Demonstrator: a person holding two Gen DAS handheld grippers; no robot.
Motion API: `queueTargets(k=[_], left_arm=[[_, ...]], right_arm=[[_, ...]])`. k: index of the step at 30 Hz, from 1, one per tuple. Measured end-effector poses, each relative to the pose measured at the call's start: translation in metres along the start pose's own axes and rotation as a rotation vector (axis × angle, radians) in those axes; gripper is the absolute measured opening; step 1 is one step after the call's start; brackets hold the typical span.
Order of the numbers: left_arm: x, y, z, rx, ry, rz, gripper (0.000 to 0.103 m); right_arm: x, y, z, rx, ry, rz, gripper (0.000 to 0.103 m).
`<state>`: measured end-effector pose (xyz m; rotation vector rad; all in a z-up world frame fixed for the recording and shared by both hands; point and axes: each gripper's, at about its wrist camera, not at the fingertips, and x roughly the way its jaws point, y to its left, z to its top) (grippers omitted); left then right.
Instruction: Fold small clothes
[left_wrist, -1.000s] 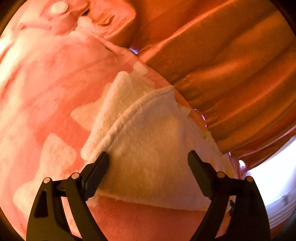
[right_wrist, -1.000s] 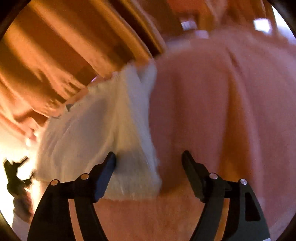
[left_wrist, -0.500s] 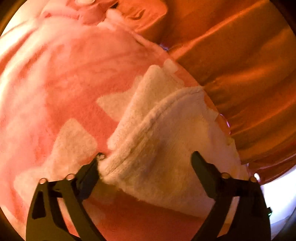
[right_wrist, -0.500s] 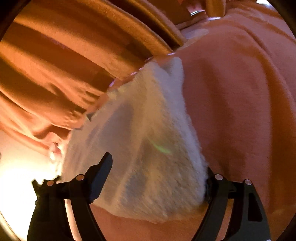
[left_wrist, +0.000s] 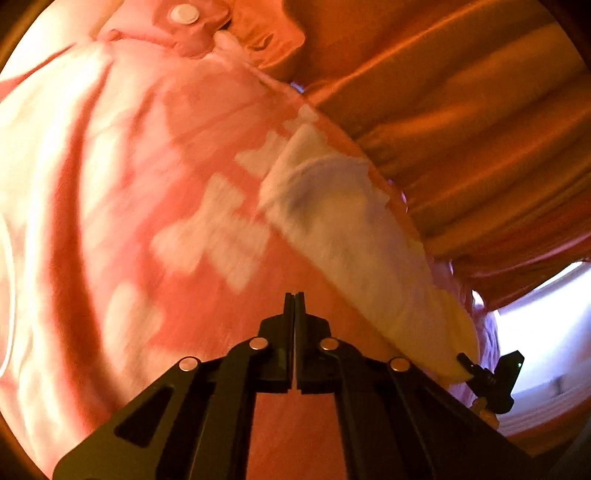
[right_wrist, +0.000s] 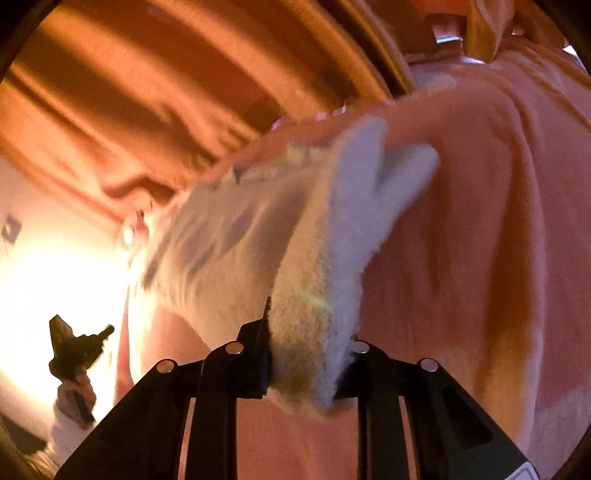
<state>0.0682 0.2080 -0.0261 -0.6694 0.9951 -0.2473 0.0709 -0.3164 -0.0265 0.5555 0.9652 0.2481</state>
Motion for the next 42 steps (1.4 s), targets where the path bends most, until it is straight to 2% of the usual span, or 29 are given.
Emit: queueTargets(k=[1, 2, 4, 6, 8, 11, 13, 15, 16, 17, 21, 22, 24, 27, 28, 30, 31, 32, 33, 34, 35, 36, 38, 42], left_arm=[[0.002, 0.005, 0.001, -0.015, 0.009, -0.008, 0.013], [0.005, 0.010, 0.004, -0.041, 0.015, -0.011, 0.042], [0.023, 0.018, 0.016, -0.122, -0.015, 0.007, 0.081], [0.042, 0.023, 0.032, -0.177, -0.067, 0.000, 0.080], [0.061, 0.021, 0.043, -0.171, -0.066, -0.034, 0.080], [0.095, 0.013, 0.058, -0.173, -0.048, -0.055, 0.080], [0.112, 0.010, 0.068, -0.168, -0.067, -0.051, 0.079], [0.121, 0.009, 0.076, -0.164, -0.087, -0.076, 0.057], [0.125, 0.009, 0.079, -0.168, -0.069, -0.105, 0.027], [0.128, 0.009, 0.082, -0.176, -0.049, -0.114, 0.016], [0.097, 0.001, 0.074, -0.129, -0.072, -0.140, 0.009], [0.083, -0.001, 0.066, -0.115, -0.076, -0.149, 0.008], [0.050, -0.001, 0.044, -0.085, -0.077, -0.154, 0.000], [0.012, 0.002, 0.006, -0.060, -0.039, -0.151, 0.000], [0.004, 0.004, -0.005, -0.047, -0.023, -0.142, 0.000], [-0.008, 0.005, -0.021, 0.005, -0.009, -0.077, 0.000], [-0.010, 0.004, -0.022, 0.023, -0.017, -0.053, 0.005], [-0.009, 0.004, -0.018, 0.033, -0.026, -0.040, 0.030], [-0.006, 0.005, -0.010, 0.014, -0.050, -0.044, 0.048], [-0.002, 0.006, -0.003, -0.024, -0.089, -0.052, 0.078], [-0.001, 0.008, 0.000, -0.048, -0.115, -0.059, 0.083], [0.009, 0.010, 0.011, -0.081, -0.147, -0.091, 0.083], [0.036, 0.011, 0.028, -0.113, -0.120, -0.126, 0.085], [0.093, 0.013, 0.051, -0.190, -0.073, -0.089, 0.086]], right_arm=[[0.001, 0.001, -0.008, -0.006, 0.008, -0.012, 0.020], [0.002, -0.001, -0.011, 0.002, 0.007, -0.014, 0.020], [0.003, -0.008, -0.014, 0.051, -0.008, 0.006, 0.020], [0.003, -0.011, -0.013, 0.086, -0.029, 0.028, 0.020], [0.001, -0.009, -0.013, 0.085, -0.040, 0.030, 0.020], [0.003, -0.009, -0.015, 0.089, -0.038, 0.021, 0.020], [0.005, -0.010, -0.015, 0.097, -0.036, 0.021, 0.020], [0.008, -0.011, -0.015, 0.100, -0.030, 0.020, 0.021], [0.009, -0.012, -0.015, 0.102, -0.027, 0.020, 0.021], [0.009, -0.013, -0.015, 0.104, -0.024, 0.022, 0.021], [0.008, -0.016, -0.012, 0.100, -0.009, 0.037, 0.021], [0.008, -0.016, -0.011, 0.096, -0.003, 0.038, 0.021], [0.007, -0.015, -0.009, 0.081, 0.011, 0.037, 0.021], [0.006, -0.018, -0.006, 0.076, 0.049, 0.055, 0.021], [0.005, -0.017, -0.006, 0.067, 0.065, 0.054, 0.021], [0.005, -0.016, -0.006, 0.028, 0.095, 0.034, 0.022], [0.005, -0.017, -0.006, 0.025, 0.097, 0.027, 0.023], [0.006, -0.019, -0.005, 0.037, 0.098, 0.029, 0.024], [0.008, -0.021, -0.005, 0.061, 0.099, 0.037, 0.026], [0.009, -0.022, -0.006, 0.077, 0.095, 0.036, 0.029], [0.009, -0.022, -0.007, 0.087, 0.089, 0.029, 0.030], [0.008, -0.022, -0.009, 0.094, 0.080, 0.025, 0.031], [0.007, -0.021, -0.014, 0.107, 0.065, 0.018, 0.039], [0.011, -0.023, -0.020, 0.139, 0.053, 0.018, 0.042]])
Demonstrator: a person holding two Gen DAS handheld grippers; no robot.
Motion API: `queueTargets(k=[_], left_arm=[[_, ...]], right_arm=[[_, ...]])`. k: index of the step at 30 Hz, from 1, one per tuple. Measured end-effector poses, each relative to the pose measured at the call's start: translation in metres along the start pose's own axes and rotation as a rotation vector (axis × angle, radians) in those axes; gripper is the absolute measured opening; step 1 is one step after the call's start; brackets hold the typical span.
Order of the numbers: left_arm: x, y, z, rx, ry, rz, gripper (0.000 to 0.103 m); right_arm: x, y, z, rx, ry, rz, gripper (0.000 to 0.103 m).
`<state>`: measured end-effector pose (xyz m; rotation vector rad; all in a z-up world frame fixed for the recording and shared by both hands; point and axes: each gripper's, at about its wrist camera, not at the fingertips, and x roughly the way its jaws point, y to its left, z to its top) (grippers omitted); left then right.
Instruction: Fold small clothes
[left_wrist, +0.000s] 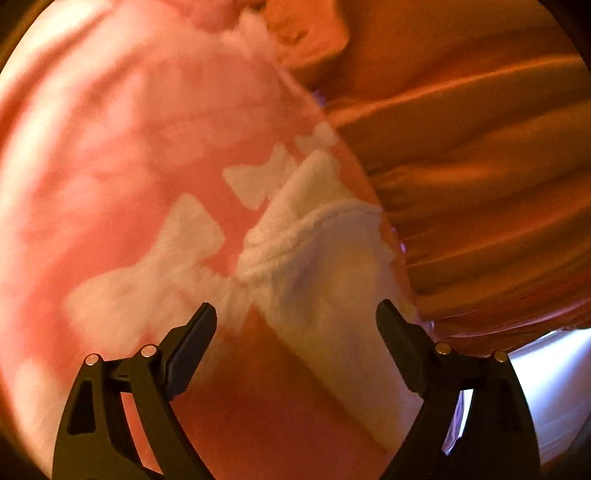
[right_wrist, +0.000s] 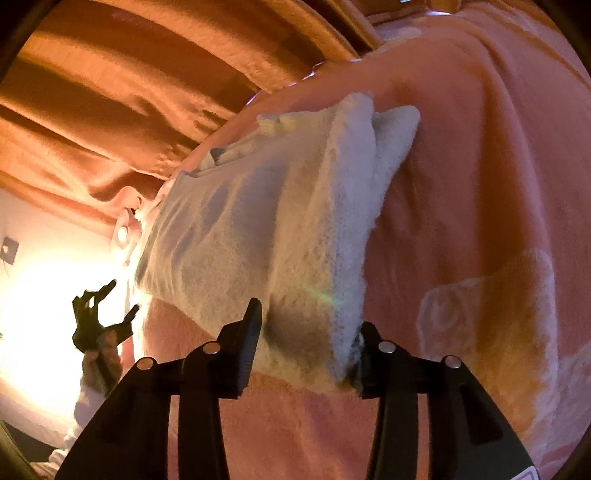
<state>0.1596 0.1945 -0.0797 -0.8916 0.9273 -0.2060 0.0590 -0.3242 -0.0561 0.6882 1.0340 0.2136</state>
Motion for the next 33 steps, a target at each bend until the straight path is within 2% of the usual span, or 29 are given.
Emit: queueTargets(k=[2, 3, 4, 5, 6, 7, 10, 13, 15, 18, 19, 20, 24, 28, 31, 32, 33], left_arm=[[0.019, 0.000, 0.007, -0.010, -0.007, 0.019, 0.086], [0.024, -0.003, 0.012, -0.008, -0.045, 0.007, 0.086], [0.028, -0.006, 0.015, -0.004, -0.051, -0.024, 0.080], [0.033, -0.009, 0.019, -0.008, -0.037, -0.060, 0.062], [0.039, -0.011, 0.022, -0.030, -0.011, -0.108, 0.050], [0.042, -0.013, 0.025, -0.040, 0.007, -0.146, 0.025], [0.025, -0.032, 0.022, 0.016, -0.006, -0.194, 0.021], [-0.009, -0.048, 0.004, 0.077, -0.014, -0.222, 0.018], [-0.035, -0.050, -0.019, 0.086, -0.010, -0.250, 0.017], [-0.067, -0.044, -0.058, 0.094, 0.012, -0.246, 0.017], [-0.077, -0.039, -0.072, 0.084, 0.025, -0.241, 0.017], [-0.088, -0.032, -0.083, 0.059, 0.039, -0.244, 0.016], [-0.118, -0.005, -0.110, 0.029, 0.062, -0.153, 0.016], [-0.123, 0.009, -0.101, 0.080, 0.061, -0.020, 0.016], [-0.115, 0.011, -0.093, 0.103, 0.068, 0.046, 0.023], [-0.111, 0.012, -0.089, 0.105, 0.078, 0.069, 0.026], [-0.109, 0.013, -0.087, 0.107, 0.083, 0.106, 0.029]], right_arm=[[0.003, -0.003, 0.000, 0.017, -0.004, 0.002, 0.047], [0.004, -0.004, 0.000, 0.021, -0.004, 0.004, 0.047], [0.006, -0.004, 0.001, 0.026, -0.008, 0.005, 0.047], [0.007, -0.005, 0.001, 0.030, -0.012, 0.008, 0.048], [0.010, -0.005, 0.002, 0.024, -0.039, 0.027, 0.048], [0.012, -0.005, 0.003, 0.025, -0.040, 0.028, 0.048], [0.020, -0.004, 0.007, 0.020, -0.037, 0.031, 0.048], [0.026, -0.003, 0.014, -0.004, -0.033, 0.033, 0.048], [0.030, -0.003, 0.019, -0.020, -0.020, 0.035, 0.048], [0.032, -0.006, 0.026, -0.046, 0.020, 0.060, 0.047], [0.030, -0.007, 0.028, -0.061, 0.038, 0.071, 0.042], [0.029, -0.007, 0.029, -0.073, 0.053, 0.081, 0.026], [0.012, 0.002, 0.023, -0.154, 0.131, 0.103, 0.022], [-0.007, 0.017, -0.001, -0.202, 0.176, 0.116, 0.022], [-0.015, 0.017, -0.022, -0.185, 0.204, 0.138, 0.022], [-0.014, 0.015, -0.031, -0.193, 0.217, 0.099, 0.023], [-0.013, 0.013, -0.034, -0.216, 0.213, 0.021, 0.026]])
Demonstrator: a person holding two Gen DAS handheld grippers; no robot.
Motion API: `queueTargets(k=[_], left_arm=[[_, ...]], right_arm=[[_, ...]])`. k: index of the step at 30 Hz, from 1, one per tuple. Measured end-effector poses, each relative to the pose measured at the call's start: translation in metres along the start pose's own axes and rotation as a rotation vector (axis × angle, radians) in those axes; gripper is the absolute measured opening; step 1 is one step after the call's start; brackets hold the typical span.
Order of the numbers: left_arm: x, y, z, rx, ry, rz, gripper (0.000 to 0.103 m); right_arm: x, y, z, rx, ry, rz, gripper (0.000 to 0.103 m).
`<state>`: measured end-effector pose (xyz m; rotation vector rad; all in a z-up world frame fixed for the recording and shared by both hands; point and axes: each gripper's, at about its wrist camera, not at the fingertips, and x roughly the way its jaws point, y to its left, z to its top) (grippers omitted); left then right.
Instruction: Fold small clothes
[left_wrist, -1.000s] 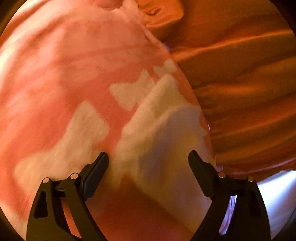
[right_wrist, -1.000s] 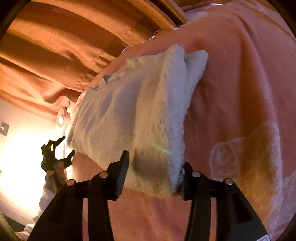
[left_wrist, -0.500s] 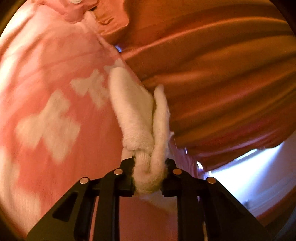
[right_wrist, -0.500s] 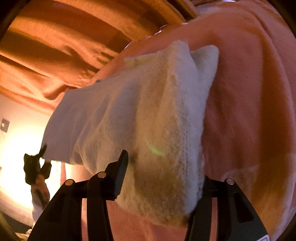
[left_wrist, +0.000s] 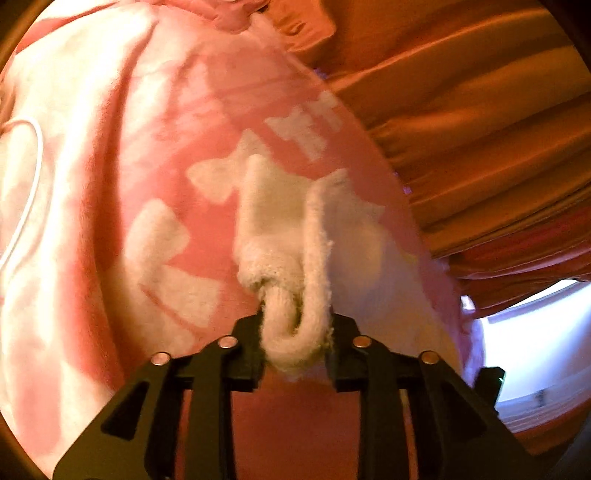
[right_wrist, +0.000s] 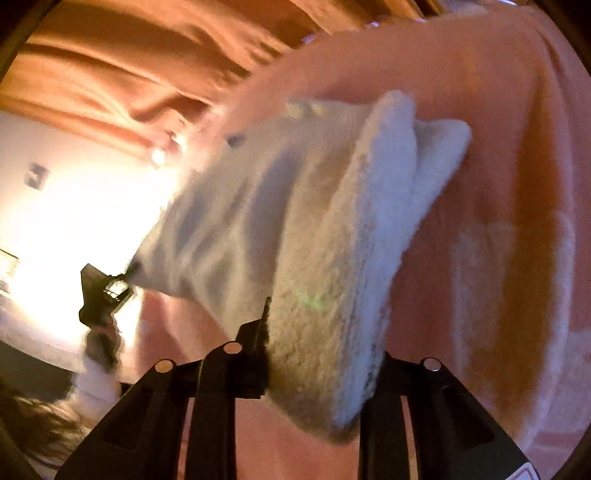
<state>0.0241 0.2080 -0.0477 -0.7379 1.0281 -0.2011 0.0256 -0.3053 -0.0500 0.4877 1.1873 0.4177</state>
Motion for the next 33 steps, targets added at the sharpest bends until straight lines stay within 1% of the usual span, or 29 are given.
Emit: queueTargets(k=[1, 2, 3, 4, 5, 6, 8, 9, 10, 11, 14, 15, 16, 17, 18, 19, 20, 21, 22, 23, 24, 25, 26, 27, 29, 30, 31, 32, 33], left_arm=[[-0.003, 0.001, -0.001, 0.007, -0.005, 0.025, 0.035], [-0.006, 0.001, -0.001, 0.014, -0.019, 0.048, 0.044], [-0.011, -0.001, 0.000, 0.019, -0.047, 0.073, 0.047], [-0.020, -0.006, 0.000, 0.035, -0.084, 0.084, 0.054], [-0.027, -0.012, 0.000, 0.049, -0.114, 0.078, 0.061], [-0.035, -0.022, 0.003, 0.075, -0.146, 0.058, 0.065], [-0.035, -0.039, 0.011, 0.115, -0.172, 0.040, 0.082], [-0.030, -0.051, 0.018, 0.144, -0.176, 0.026, 0.085], [-0.020, -0.061, 0.027, 0.167, -0.173, 0.005, 0.087], [-0.007, -0.069, 0.036, 0.184, -0.161, -0.015, 0.087], [0.051, -0.085, 0.063, 0.211, -0.094, -0.021, 0.089], [0.072, -0.085, 0.070, 0.200, -0.078, -0.013, 0.089], [0.090, -0.081, 0.074, 0.178, -0.052, -0.014, 0.088], [0.106, -0.075, 0.078, 0.146, -0.021, -0.002, 0.083], [0.121, -0.067, 0.080, 0.083, -0.001, 0.011, 0.082], [0.126, -0.062, 0.080, 0.055, -0.002, -0.011, 0.081], [0.124, -0.060, 0.080, 0.048, -0.032, -0.032, 0.069], [0.121, -0.061, 0.080, 0.062, -0.047, -0.059, 0.058], [0.117, -0.063, 0.080, 0.088, -0.039, -0.088, 0.038], [0.111, -0.064, 0.080, 0.104, -0.043, -0.105, 0.018], [0.100, -0.066, 0.079, 0.113, -0.049, -0.143, 0.009], [0.088, -0.070, 0.079, 0.117, -0.064, -0.177, 0.004], [0.075, -0.076, 0.080, 0.129, -0.096, -0.207, 0.004], [0.057, -0.087, 0.083, 0.159, -0.151, -0.243, 0.004], [0.037, -0.102, 0.087, 0.204, -0.222, -0.262, 0.005], [0.034, -0.110, 0.091, 0.223, -0.229, -0.258, 0.005], [0.037, -0.112, 0.094, 0.236, -0.220, -0.228, 0.010], [0.045, -0.113, 0.097, 0.241, -0.204, -0.180, 0.015], [0.059, -0.110, 0.099, 0.244, -0.148, -0.142, 0.020]], right_arm=[[0.001, -0.002, -0.003, -0.003, -0.004, -0.074, 0.031], [0.002, -0.007, -0.004, 0.015, -0.017, -0.122, 0.035], [-0.002, -0.014, -0.006, 0.052, -0.049, -0.143, 0.037], [-0.009, -0.019, -0.005, 0.081, -0.090, -0.148, 0.043], [-0.019, -0.020, -0.004, 0.100, -0.144, -0.159, 0.044], [-0.028, -0.017, -0.002, 0.098, -0.193, -0.182, 0.045], [-0.043, -0.008, 0.006, 0.076, -0.290, -0.210, 0.060], [-0.049, -0.003, 0.013, 0.065, -0.341, -0.192, 0.063], [-0.049, 0.001, 0.022, 0.059, -0.371, -0.172, 0.068], [-0.045, 0.004, 0.033, 0.051, -0.396, -0.158, 0.069], [-0.026, 0.003, 0.060, 0.048, -0.408, -0.181, 0.069], [-0.014, 0.000, 0.070, 0.054, -0.400, -0.195, 0.069], [-0.004, -0.005, 0.077, 0.066, -0.382, -0.212, 0.069], [0.005, -0.007, 0.082, 0.083, -0.365, -0.231, 0.069], [0.015, -0.013, 0.085, 0.104, -0.339, -0.234, 0.067], [0.022, -0.015, 0.087, 0.116, -0.327, -0.230, 0.053], [0.024, -0.016, 0.087, 0.120, -0.323, -0.231, 0.031], [0.022, -0.013, 0.084, 0.106, -0.330, -0.224, 0.018], [0.017, -0.008, 0.081, 0.092, -0.342, -0.201, 0.009], [0.008, -0.003, 0.078, 0.082, -0.365, -0.168, 0.009], [-0.006, 0.005, 0.073, 0.061, -0.406, -0.114, 0.009], [-0.018, 0.015, 0.070, 0.038, -0.442, -0.077, 0.009], [-0.031, 0.024, 0.067, 0.015, -0.480, -0.054, 0.008], [-0.049, 0.035, 0.064, -0.014, -0.535, -0.021, 0.008], [-0.070, 0.046, 0.063, -0.051, -0.616, 0.008, 0.008], [-0.069, 0.045, 0.067, -0.056, -0.625, -0.008, 0.008], [-0.061, 0.040, 0.074, -0.051, -0.604, -0.054, 0.008], [-0.040, 0.026, 0.084, -0.028, -0.537, -0.154, 0.009], [-0.022, 0.012, 0.091, -0.004, -0.471, -0.222, 0.009]])
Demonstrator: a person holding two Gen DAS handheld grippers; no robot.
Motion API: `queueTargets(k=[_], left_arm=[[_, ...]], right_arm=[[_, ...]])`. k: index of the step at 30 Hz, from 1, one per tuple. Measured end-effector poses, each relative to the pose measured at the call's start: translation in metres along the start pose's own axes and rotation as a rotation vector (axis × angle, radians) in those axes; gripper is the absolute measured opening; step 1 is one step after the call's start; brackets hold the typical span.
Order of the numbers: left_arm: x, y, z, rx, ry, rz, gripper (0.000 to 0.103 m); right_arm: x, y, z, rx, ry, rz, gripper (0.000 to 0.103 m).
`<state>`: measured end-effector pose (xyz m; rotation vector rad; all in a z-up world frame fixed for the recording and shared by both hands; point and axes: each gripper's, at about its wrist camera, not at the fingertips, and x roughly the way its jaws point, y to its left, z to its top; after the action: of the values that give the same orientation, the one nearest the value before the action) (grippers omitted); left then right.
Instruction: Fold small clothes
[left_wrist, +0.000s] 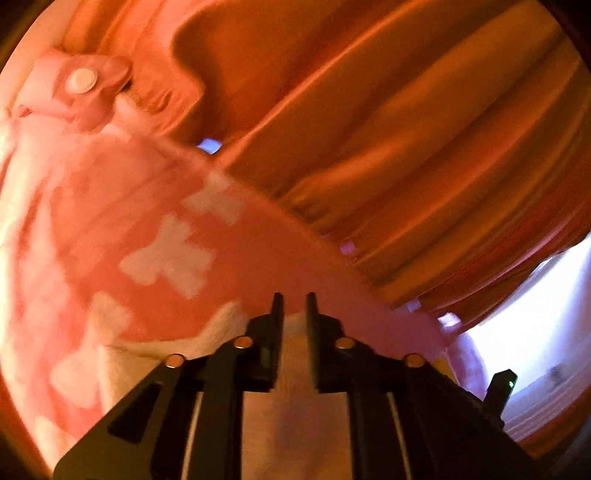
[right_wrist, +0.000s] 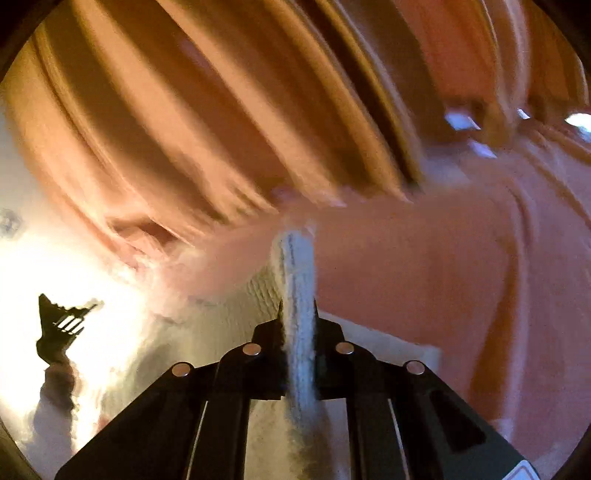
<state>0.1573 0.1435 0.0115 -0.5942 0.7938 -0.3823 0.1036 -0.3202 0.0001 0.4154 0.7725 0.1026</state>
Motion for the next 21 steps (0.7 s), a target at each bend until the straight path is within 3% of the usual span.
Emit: queueTargets(k=[1, 3, 4, 5, 9, 10, 12, 14, 17, 19, 21], left_arm=[[0.009, 0.007, -0.002, -0.015, 0.048, 0.014, 0.024], [0.025, 0.022, -0.010, -0.064, 0.120, 0.048, 0.046], [0.032, 0.029, -0.012, -0.079, 0.134, 0.069, 0.059], [0.036, 0.035, -0.014, -0.084, 0.142, 0.091, 0.065], [0.059, 0.048, -0.016, -0.040, 0.158, 0.166, 0.070], [0.065, 0.049, -0.017, -0.037, 0.175, 0.151, 0.069], [0.080, 0.049, -0.021, -0.042, 0.230, 0.089, 0.042], [0.079, 0.039, -0.022, -0.002, 0.216, 0.101, 0.015], [0.042, 0.017, -0.004, 0.035, 0.052, 0.027, 0.010], [0.012, 0.011, 0.013, 0.031, -0.071, 0.030, 0.007], [0.014, 0.015, 0.019, 0.062, -0.045, 0.086, 0.007]], right_arm=[[0.027, -0.012, -0.007, 0.005, 0.083, -0.070, 0.009], [0.054, -0.028, -0.023, 0.064, 0.173, -0.087, 0.009], [0.049, -0.030, -0.026, 0.086, 0.136, -0.069, 0.012], [0.041, -0.030, -0.025, 0.094, 0.108, -0.061, 0.014], [0.012, -0.024, -0.026, 0.116, 0.004, -0.033, 0.022], [0.007, -0.022, -0.028, 0.113, -0.017, -0.031, 0.028], [-0.002, -0.020, -0.033, 0.111, -0.056, -0.011, 0.040], [-0.002, -0.013, -0.037, 0.111, -0.084, 0.006, 0.043], [-0.007, -0.009, -0.037, 0.115, -0.114, 0.009, 0.045], [-0.004, -0.001, -0.033, 0.120, -0.109, 0.036, 0.047], [0.003, 0.016, -0.027, 0.093, -0.075, 0.073, 0.048]])
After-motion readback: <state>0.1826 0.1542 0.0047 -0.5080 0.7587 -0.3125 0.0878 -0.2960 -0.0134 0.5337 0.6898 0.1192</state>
